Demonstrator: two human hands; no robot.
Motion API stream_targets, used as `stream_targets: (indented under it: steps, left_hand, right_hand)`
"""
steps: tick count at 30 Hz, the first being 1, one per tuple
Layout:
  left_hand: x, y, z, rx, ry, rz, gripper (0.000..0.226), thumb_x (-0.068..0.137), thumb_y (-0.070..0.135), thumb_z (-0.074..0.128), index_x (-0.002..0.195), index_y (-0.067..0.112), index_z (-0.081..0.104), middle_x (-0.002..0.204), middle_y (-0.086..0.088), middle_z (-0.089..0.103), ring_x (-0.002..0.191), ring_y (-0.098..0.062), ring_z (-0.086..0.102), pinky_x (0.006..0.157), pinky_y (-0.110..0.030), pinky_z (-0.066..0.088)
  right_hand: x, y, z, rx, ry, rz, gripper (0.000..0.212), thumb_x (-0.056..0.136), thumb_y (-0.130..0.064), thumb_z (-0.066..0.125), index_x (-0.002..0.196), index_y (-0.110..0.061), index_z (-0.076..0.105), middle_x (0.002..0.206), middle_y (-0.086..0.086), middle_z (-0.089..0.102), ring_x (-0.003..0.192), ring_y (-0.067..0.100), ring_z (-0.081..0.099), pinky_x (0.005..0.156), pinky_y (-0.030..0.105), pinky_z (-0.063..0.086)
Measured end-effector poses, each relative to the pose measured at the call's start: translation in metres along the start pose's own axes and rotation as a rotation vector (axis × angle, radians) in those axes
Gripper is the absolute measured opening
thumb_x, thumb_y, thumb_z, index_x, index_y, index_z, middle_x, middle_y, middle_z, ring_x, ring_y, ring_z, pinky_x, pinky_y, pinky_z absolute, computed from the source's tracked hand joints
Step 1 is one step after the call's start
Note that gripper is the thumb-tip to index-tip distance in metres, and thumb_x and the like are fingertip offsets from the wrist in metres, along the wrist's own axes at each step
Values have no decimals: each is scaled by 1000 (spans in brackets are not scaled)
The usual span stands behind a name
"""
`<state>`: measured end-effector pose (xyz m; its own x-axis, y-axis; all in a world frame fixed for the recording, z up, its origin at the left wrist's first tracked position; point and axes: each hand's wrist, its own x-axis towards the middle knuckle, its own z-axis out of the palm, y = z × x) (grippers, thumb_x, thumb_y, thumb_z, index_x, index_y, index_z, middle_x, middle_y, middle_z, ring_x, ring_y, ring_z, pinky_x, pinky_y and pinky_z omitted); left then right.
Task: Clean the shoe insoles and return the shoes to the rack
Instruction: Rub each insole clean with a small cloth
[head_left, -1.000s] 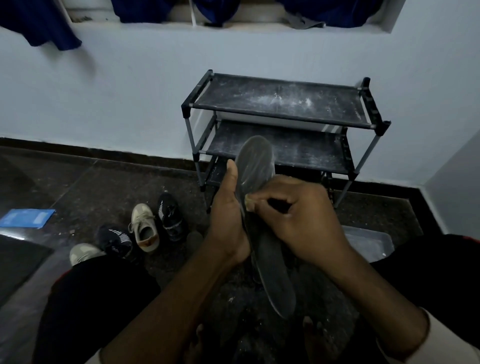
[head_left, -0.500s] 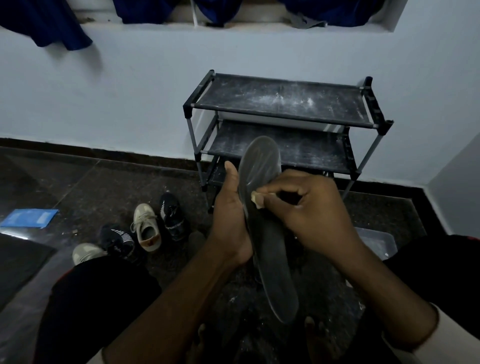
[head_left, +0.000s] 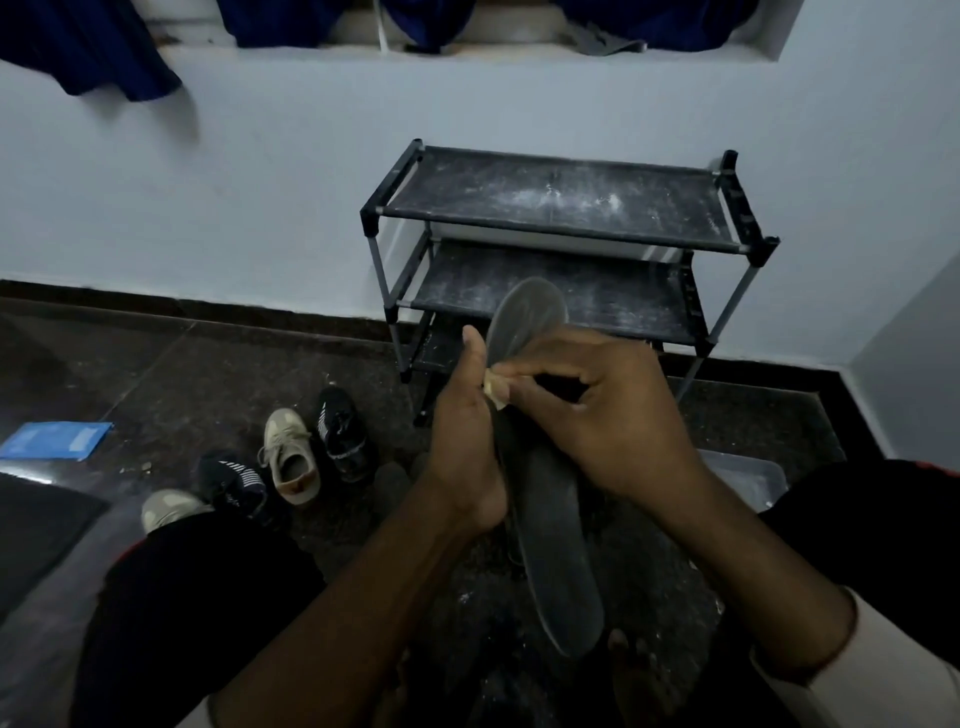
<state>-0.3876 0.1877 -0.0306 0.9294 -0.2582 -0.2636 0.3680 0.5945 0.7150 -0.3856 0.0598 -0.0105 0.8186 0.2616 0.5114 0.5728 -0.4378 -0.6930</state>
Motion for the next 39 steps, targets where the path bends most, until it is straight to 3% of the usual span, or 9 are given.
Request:
stream_targets:
  steps: [3, 5, 11, 16, 21, 25, 30, 35, 39]
  left_hand:
    - [2, 4, -6, 5, 1, 35, 74, 100, 62, 30, 96, 8, 81, 107, -19, 75, 97, -27, 75, 74, -35, 63]
    - [1, 6, -7, 10, 9, 34, 74, 100, 63, 30, 101, 8, 80, 111, -20, 74, 102, -28, 73, 79, -36, 62]
    - [3, -5, -1, -21, -9, -12, 71, 100, 63, 34, 129, 6, 65, 122, -19, 69, 112, -28, 69, 85, -37, 59]
    - [5, 4, -8, -61, -8, 6, 69, 101, 60, 35, 117, 5, 72, 116, -19, 71, 102, -27, 72, 85, -38, 61]
    - [6, -4, -3, -77, -17, -26, 66, 101, 60, 35, 128, 8, 66, 122, -17, 69, 109, -27, 70, 87, -38, 59]
    - [8, 1, -5, -129, -28, 11, 63, 103, 55, 36, 109, 7, 77, 111, -16, 74, 98, -24, 74, 75, -34, 62]
    - [6, -4, -3, -68, -27, -7, 65, 102, 58, 36, 126, 6, 67, 114, -17, 71, 104, -25, 71, 82, -36, 60]
    - [7, -3, -6, -100, -39, 8, 65, 102, 57, 37, 105, 5, 77, 103, -17, 75, 95, -25, 74, 74, -34, 62]
    - [7, -3, -3, -103, -41, -4, 65, 102, 58, 34, 117, 8, 73, 116, -17, 71, 105, -25, 71, 85, -37, 61]
  right_hand:
    - [-8, -1, -7, 64, -260, 29, 11, 87, -13, 79, 98, -16, 81, 93, -10, 75, 87, 8, 71, 80, 32, 58]
    - [-7, -1, -10, 66, -334, 43, 10, 86, -15, 80, 95, -18, 82, 91, -10, 75, 87, 9, 71, 80, 33, 58]
    - [0, 3, 1, -26, 22, 44, 7, 90, -15, 77, 95, -18, 81, 90, -8, 74, 85, 7, 69, 76, 36, 57]
    - [-8, 2, -7, -1, -254, 108, 8, 87, -21, 79, 94, -23, 81, 88, -13, 73, 83, 7, 69, 75, 35, 57]
    - [0, 4, -1, -65, 18, 124, 5, 89, -19, 77, 92, -20, 81, 87, -10, 73, 82, 4, 67, 74, 32, 56]
    - [-7, -2, 3, -4, -83, 86, 8, 89, -17, 78, 96, -18, 81, 90, -10, 73, 84, 6, 69, 75, 32, 58]
    - [2, 4, -5, -9, 12, 120, 4, 88, -17, 79, 90, -19, 81, 88, -11, 74, 82, 5, 70, 76, 35, 58]
    - [-4, -4, 1, 33, -123, 82, 7, 88, -16, 79, 94, -17, 81, 88, -10, 75, 84, 7, 70, 77, 35, 59]
    - [4, 5, -9, 47, -12, 147, 3, 87, -17, 80, 88, -18, 82, 85, -10, 75, 80, 7, 71, 76, 39, 59]
